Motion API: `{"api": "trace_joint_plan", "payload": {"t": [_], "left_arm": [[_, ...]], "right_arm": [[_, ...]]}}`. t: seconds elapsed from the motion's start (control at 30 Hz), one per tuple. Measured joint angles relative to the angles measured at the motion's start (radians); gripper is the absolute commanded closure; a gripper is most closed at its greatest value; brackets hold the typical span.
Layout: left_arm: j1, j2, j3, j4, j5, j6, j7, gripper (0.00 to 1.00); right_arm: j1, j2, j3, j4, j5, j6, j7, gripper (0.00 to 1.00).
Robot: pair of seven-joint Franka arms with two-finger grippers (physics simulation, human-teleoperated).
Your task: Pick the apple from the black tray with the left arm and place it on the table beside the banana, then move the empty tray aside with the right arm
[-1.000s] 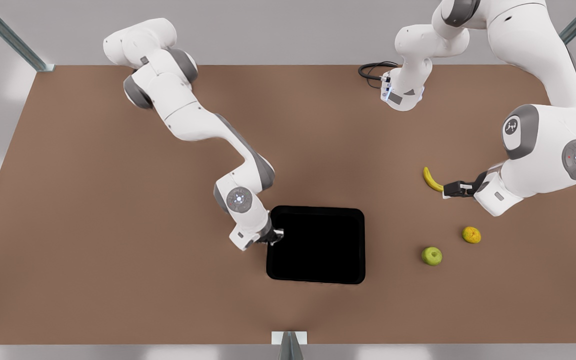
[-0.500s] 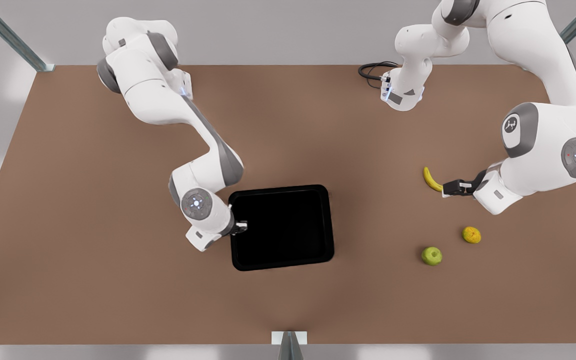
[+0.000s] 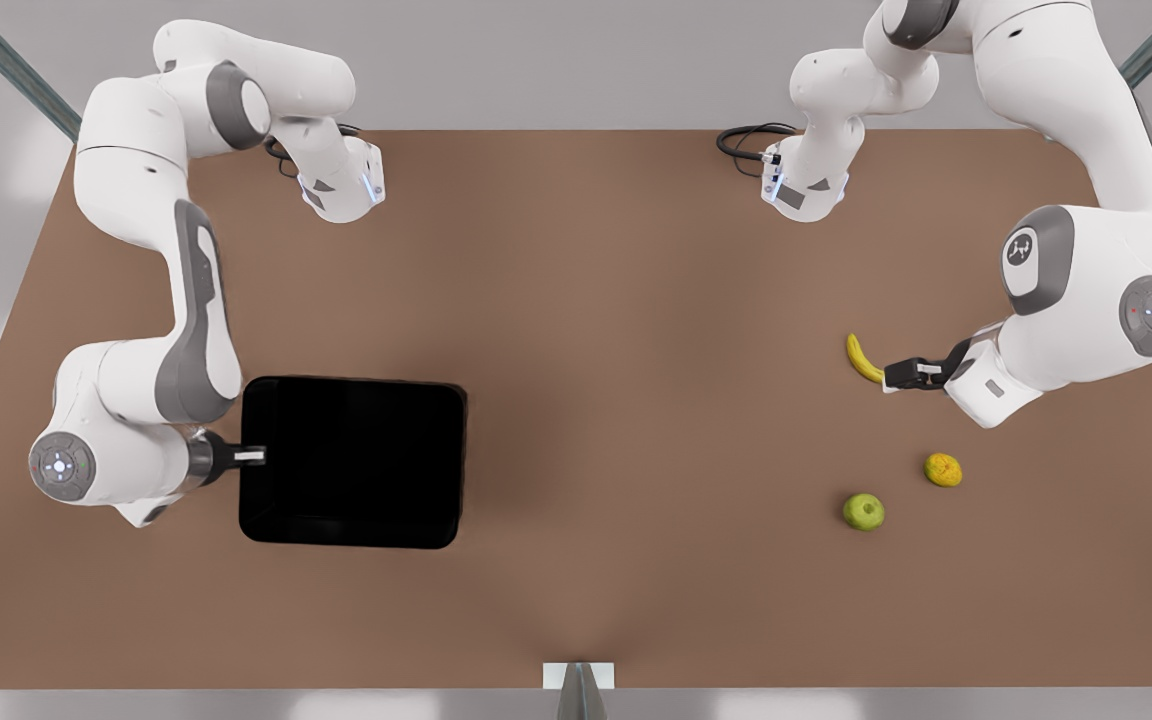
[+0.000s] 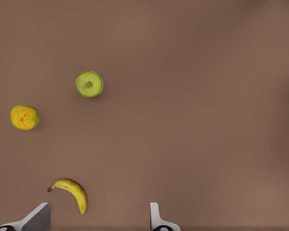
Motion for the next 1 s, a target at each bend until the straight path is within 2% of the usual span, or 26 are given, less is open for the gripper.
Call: {"api": "trace_joint_plan", "payload": {"t": [0.17,0.6,0.63,0.73,0.8,0.87,1.0], "left_arm": [[0.0,-0.001,0.0,-0.006,0.0,0.0,0.0,0.0],[-0.001,-0.002,-0.001,-0.005,0.0,0.002,-0.001,0.0],[-0.002,-0.003,-0.001,-0.005,0.0,0.003,-0.001,0.0],[-0.002,-0.003,-0.002,-0.005,0.0,0.003,-0.002,0.0],[-0.003,-0.003,-0.002,-0.004,0.0,0.004,-0.002,0.0],[-0.003,-0.001,-0.003,0.008,0.0,0.006,-0.002,0.0],[-0.017,0.003,-0.01,0.022,0.044,0.006,-0.002,0.0]], "right_arm": [[-0.029,0.001,-0.071,-0.001,0.003,-0.038,-0.138,0.76],[-0.066,0.068,-0.084,-0.004,-0.016,-0.037,-0.375,0.73],[-0.066,0.077,-0.086,-0.004,-0.022,-0.03,-0.387,0.67],[-0.065,0.092,-0.087,-0.004,-0.033,-0.01,-0.414,0.16],[-0.063,0.094,-0.087,-0.004,-0.036,-0.001,-0.425,0.0],[-0.061,0.071,-0.079,-0.003,-0.036,0.003,-0.435,0.0],[-0.056,-0.105,0.042,0.0,-0.034,-0.03,-0.43,0.0]]}}
